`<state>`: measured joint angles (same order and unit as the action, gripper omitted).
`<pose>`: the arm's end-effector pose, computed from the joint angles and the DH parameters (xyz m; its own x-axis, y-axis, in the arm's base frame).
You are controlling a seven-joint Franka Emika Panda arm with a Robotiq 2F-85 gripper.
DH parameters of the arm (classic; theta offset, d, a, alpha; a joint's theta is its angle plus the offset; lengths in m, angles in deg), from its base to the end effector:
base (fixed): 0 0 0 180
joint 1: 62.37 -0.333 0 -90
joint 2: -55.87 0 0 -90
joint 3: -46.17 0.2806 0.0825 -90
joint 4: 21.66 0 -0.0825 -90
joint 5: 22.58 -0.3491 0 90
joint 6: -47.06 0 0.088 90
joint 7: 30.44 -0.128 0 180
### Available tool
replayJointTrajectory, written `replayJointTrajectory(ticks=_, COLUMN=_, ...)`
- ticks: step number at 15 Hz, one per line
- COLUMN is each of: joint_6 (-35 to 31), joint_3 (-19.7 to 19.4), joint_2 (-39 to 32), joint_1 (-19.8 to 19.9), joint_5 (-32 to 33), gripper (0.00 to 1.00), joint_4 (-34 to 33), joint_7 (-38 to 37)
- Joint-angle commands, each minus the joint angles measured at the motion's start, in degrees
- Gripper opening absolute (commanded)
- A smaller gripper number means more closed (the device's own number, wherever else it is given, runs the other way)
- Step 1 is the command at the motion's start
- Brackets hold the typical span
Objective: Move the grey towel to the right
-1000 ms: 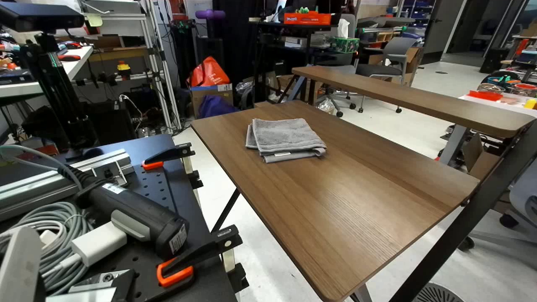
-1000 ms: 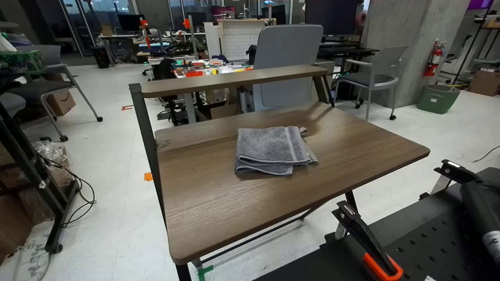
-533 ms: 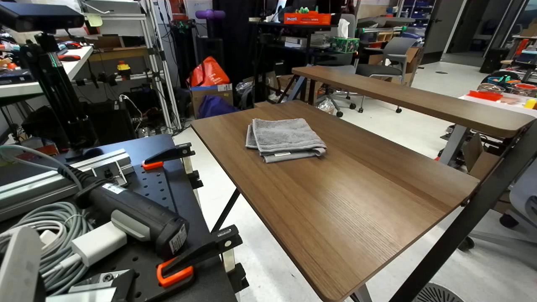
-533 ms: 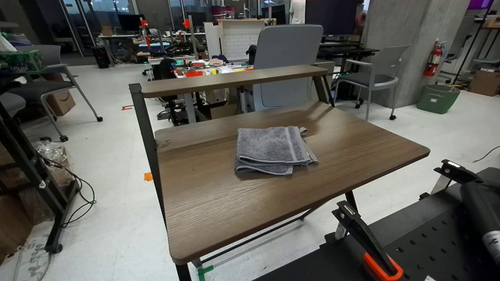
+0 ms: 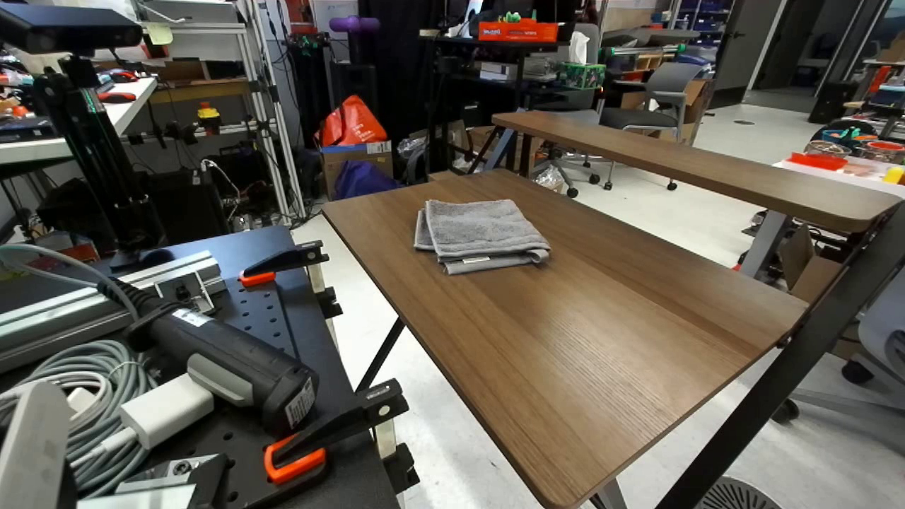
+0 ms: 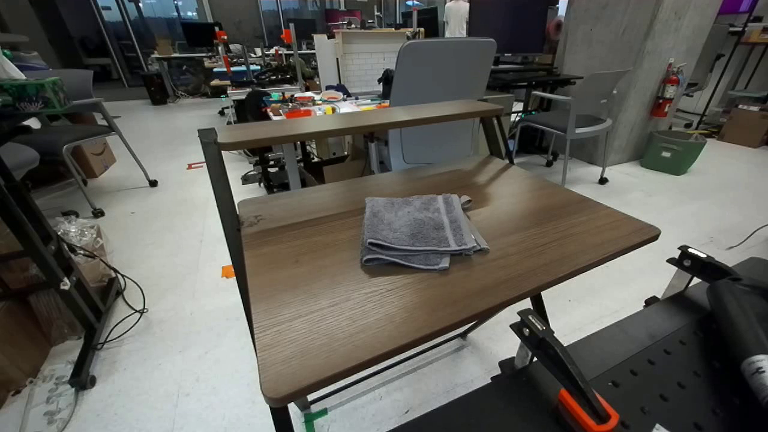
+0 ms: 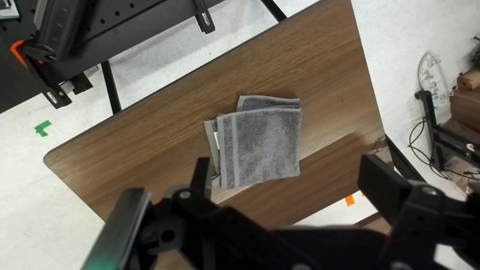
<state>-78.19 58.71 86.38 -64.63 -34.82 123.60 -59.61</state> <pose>0.3764 0.1105 0.4307 0.9202 -0.3756 0.1104 -0.3571 -0.9209 -0.1563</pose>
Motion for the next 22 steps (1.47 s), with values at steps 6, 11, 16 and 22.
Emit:
replayJointTrajectory(ticks=6, joint_6=-9.42, joint_3=1.07, joint_2=-29.14, joint_1=1.19, joint_5=8.18, gripper=1.0, joint_4=-16.68, joint_7=-12.65)
replayJointTrajectory(ticks=11, joint_6=-12.06, joint_3=-2.73, joint_2=-46.7, joint_1=-4.55, joint_5=19.48, gripper=1.0, joint_4=-27.16, joint_7=-24.32)
replayJointTrajectory(ticks=16, joint_6=-11.64, joint_3=-7.24, joint_2=-58.54, joint_1=-10.81, joint_5=20.28, gripper=1.0, joint_4=-35.49, joint_7=-25.93)
replayJointTrajectory(ticks=22, joint_6=-11.33, joint_3=-9.77, joint_2=-67.37, joint_1=-12.35, joint_5=17.42, gripper=1.0, joint_4=-42.54, joint_7=-23.85)
